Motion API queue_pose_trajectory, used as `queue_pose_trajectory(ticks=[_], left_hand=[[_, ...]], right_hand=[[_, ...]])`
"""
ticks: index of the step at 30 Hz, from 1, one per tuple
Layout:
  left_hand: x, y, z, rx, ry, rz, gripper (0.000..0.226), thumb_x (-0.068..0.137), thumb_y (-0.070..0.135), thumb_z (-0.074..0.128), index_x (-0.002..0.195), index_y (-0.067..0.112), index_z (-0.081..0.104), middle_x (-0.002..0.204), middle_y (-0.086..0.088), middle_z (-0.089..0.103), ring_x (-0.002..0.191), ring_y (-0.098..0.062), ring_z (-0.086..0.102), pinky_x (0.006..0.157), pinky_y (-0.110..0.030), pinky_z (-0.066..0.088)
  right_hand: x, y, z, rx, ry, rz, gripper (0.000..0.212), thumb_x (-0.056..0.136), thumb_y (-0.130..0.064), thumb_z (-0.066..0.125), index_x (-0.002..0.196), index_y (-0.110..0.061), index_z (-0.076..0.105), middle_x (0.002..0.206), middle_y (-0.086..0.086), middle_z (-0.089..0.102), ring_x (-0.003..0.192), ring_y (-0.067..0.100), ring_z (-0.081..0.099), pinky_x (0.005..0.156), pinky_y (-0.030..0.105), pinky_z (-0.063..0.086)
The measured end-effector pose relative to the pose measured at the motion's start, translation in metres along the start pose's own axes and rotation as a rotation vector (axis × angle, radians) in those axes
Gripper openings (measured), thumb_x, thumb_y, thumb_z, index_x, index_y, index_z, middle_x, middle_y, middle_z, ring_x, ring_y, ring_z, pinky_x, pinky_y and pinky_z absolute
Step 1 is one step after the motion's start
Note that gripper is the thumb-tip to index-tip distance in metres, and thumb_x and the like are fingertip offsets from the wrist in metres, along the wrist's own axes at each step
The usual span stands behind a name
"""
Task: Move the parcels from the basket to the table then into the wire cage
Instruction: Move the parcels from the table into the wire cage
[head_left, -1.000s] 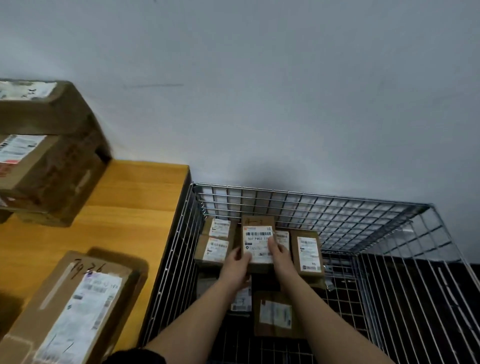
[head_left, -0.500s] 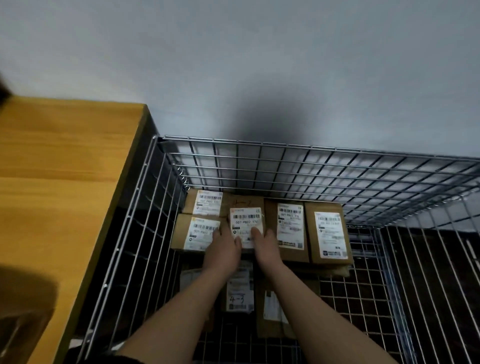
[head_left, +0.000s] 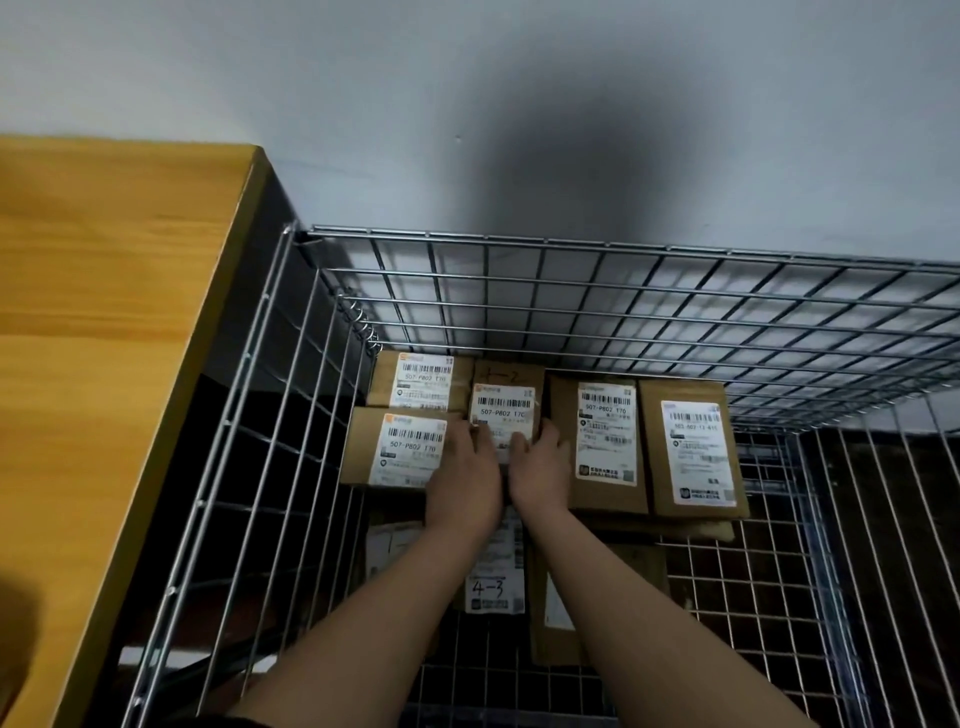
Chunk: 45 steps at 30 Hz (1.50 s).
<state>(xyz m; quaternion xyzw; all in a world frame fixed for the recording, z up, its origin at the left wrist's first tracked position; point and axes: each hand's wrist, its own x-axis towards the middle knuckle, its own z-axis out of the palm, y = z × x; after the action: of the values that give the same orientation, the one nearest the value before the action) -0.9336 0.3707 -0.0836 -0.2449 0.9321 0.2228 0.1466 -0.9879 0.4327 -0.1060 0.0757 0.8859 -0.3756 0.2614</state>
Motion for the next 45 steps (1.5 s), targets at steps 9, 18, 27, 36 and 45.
queue_pose_trajectory(ticks=[9,18,27,36,45], left_hand=[[0.004,-0.004,0.003,0.21,-0.061,0.043,0.075,0.09,0.023,0.058,0.149,0.012,0.013,0.15,-0.006,0.014,0.116,-0.027,0.048,0.079,-0.037,0.049],[-0.013,-0.003,-0.043,0.006,-0.086,-0.082,0.039,0.093,0.018,0.048,0.132,0.016,0.043,0.127,-0.007,0.052,0.108,-0.025,0.055,0.081,-0.036,0.046],[-0.093,0.043,-0.197,0.194,-0.019,-0.119,0.022,0.096,0.027,0.043,0.113,0.018,0.054,0.113,-0.005,0.063,0.1,-0.024,0.061,0.074,-0.032,0.04],[-0.228,0.056,-0.336,0.305,0.267,-0.016,0.032,0.096,0.029,0.043,0.123,0.014,0.049,0.124,-0.008,0.061,0.114,-0.028,0.059,0.087,-0.032,0.043],[-0.351,0.003,-0.409,0.24,0.412,-0.237,0.029,0.094,0.031,0.045,0.116,0.015,0.054,0.121,-0.009,0.062,0.111,-0.029,0.059,0.082,-0.032,0.045]], right_hand=[[0.007,-0.009,-0.006,-0.054,0.0,-0.084,0.049,0.099,-0.016,0.044,0.147,-0.016,0.032,0.14,0.017,0.036,0.119,0.035,0.047,0.097,0.04,0.043],[-0.025,-0.012,-0.052,-0.17,-0.067,-0.021,0.044,0.099,-0.032,0.047,0.139,-0.015,0.041,0.133,0.01,0.052,0.115,0.027,0.054,0.08,0.034,0.043],[-0.144,-0.114,-0.143,-0.433,-0.063,-0.21,0.024,0.097,-0.033,0.047,0.112,-0.017,0.058,0.109,0.003,0.064,0.095,0.022,0.06,0.069,0.03,0.043],[-0.291,-0.226,-0.212,-0.544,0.084,-0.485,0.023,0.091,-0.025,0.048,0.106,-0.016,0.062,0.113,0.008,0.066,0.107,0.029,0.061,0.081,0.032,0.046],[-0.399,-0.289,-0.204,-0.581,0.02,-0.797,0.023,0.091,-0.026,0.051,0.11,-0.017,0.061,0.118,0.006,0.064,0.109,0.028,0.06,0.081,0.031,0.047]])
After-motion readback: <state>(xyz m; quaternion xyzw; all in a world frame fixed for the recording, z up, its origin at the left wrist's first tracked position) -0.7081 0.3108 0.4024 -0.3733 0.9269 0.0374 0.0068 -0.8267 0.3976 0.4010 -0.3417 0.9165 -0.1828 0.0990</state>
